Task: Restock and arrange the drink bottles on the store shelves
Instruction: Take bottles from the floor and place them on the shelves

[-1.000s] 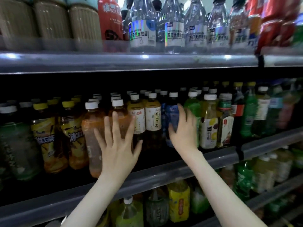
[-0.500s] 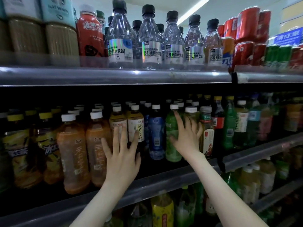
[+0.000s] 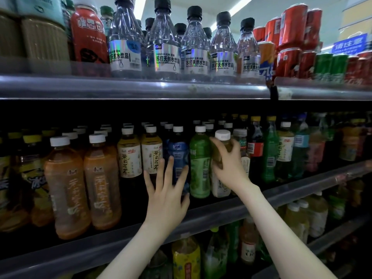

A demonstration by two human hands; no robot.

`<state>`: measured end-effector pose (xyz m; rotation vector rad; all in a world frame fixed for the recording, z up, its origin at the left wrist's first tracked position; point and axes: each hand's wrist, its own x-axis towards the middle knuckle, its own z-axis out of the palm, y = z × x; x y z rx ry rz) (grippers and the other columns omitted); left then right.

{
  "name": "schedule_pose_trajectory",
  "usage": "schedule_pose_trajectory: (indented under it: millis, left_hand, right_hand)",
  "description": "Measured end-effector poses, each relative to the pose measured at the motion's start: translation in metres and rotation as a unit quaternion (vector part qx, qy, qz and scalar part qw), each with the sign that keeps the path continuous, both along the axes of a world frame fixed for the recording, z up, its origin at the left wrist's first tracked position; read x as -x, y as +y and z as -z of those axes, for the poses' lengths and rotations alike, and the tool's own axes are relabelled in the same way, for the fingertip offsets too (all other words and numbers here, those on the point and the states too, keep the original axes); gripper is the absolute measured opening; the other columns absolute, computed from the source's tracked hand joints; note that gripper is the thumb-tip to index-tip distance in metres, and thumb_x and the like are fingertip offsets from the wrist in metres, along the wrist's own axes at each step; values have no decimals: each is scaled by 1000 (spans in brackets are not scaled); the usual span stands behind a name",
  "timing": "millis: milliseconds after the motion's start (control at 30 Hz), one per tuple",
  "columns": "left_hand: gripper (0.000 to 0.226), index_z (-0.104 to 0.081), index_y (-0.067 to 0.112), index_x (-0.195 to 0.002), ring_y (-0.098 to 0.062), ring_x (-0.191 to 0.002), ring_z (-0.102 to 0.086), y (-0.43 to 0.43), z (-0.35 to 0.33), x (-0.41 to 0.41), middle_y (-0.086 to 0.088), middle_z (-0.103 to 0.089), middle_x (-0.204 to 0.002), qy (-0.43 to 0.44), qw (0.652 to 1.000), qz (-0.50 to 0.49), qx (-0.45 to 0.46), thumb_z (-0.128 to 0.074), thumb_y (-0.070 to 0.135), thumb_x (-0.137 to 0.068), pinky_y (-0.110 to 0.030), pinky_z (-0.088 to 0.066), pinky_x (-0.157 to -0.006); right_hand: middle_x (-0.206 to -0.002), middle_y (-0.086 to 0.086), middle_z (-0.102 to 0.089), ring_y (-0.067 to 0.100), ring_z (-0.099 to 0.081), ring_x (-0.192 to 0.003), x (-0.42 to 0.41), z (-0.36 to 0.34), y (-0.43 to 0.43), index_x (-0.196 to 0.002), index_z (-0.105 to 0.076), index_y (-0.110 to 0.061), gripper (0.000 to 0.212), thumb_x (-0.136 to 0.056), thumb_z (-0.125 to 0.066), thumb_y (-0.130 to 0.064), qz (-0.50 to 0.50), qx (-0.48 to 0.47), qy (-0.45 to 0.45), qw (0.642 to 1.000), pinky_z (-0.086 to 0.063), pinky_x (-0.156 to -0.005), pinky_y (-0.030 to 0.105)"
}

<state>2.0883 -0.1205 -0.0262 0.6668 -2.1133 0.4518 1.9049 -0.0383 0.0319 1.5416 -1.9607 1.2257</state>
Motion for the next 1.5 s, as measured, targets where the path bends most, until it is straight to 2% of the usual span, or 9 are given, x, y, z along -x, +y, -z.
schedule_pose_trajectory:
  millis: [267, 400, 500, 567, 633, 733, 900, 1100, 1500]
  left_hand:
    - [72, -39, 23, -141, -28, -143, -18, 20, -3, 7, -3, -48, -141, 3, 993, 71, -94, -48, 57, -79, -61, 3, -111]
    - [84, -25, 22, -149, -7, -143, -4, 39, -8, 18, 8, -37, -150, 53, 972, 162, -163, -36, 66, -78, -45, 12, -114]
    - [82, -25, 20, -146, -11, -136, -34, 58, -16, 14, 5, -43, -143, 94, 937, 242, -232, -46, 60, -78, -37, -20, -118]
    - [64, -31, 26, -126, -9, -105, -59, 70, -21, -1, 12, -55, -115, 117, 900, 275, -318, -68, 44, -77, -15, -49, -82]
    - [58, -30, 30, -110, -3, -85, -60, 78, -14, -19, 16, -54, -97, 111, 888, 270, -355, -76, 39, -74, -11, -48, -62]
    - [57, -34, 31, -108, -5, -89, -61, 87, 14, -44, 15, -58, -99, 78, 880, 256, -392, -74, 50, -71, -28, -53, -73]
    - [48, -36, 27, -103, -5, -82, -61, 104, 56, -70, 12, -61, -91, 8, 862, 251, -441, -72, 44, -75, -32, -53, -71]
    - [55, -37, 25, -103, -13, -85, -63, 137, 94, -66, 10, -61, -93, -105, 850, 248, -452, -70, 55, -71, -34, -53, -71]
    - [56, -38, 34, -112, -1, -94, -58, 243, 131, 57, 17, -57, -106, -148, 806, 262, -509, -71, 54, -71, -26, -51, -77]
  right_hand:
    - [-142, -5, -22, 13, -24, -131, -30, 24, 32, -134, -42, -35, 67, -84, -66, 3, -14, 138, 100, 985, -30, -106, 35]
    - [-143, -4, -22, 9, -30, -133, -58, 13, 50, -133, -43, -39, 69, -83, -67, 2, -48, 166, 105, 979, -32, -110, 28]
    - [-137, -10, -25, -13, -25, -128, -89, 0, 68, -133, -42, -39, 65, -83, -68, -5, -93, 164, 95, 978, -29, -103, 7]
    - [-134, -21, -25, -17, -26, -124, -106, -2, 81, -135, -35, -45, 72, -84, -69, -6, -144, 127, 59, 980, -32, -95, 3]
    - [-136, -21, -30, -9, -38, -122, -117, 2, 91, -138, -21, -53, 84, -85, -69, -8, -186, 104, -8, 977, -40, -91, 7]
    - [-129, -14, -52, -1, -56, -112, -128, 17, 108, -139, -12, -59, 92, -85, -71, -13, -207, 50, -207, 955, -47, -86, 13]
    - [-103, -20, -66, -6, -61, -93, -151, 69, 131, -116, -49, -43, 49, -76, -78, -39, -106, -199, -276, 934, -49, -77, 12]
    - [-99, -17, -69, -8, -63, -88, -154, 117, 172, -105, -58, -38, 39, -73, -79, -42, -29, -192, -387, 902, -52, -80, 17]
    - [-92, -6, -72, 9, -69, -87, -25, 170, 278, -101, -63, -27, 33, -74, -81, -32, -29, -157, -480, 863, -59, -75, 31]
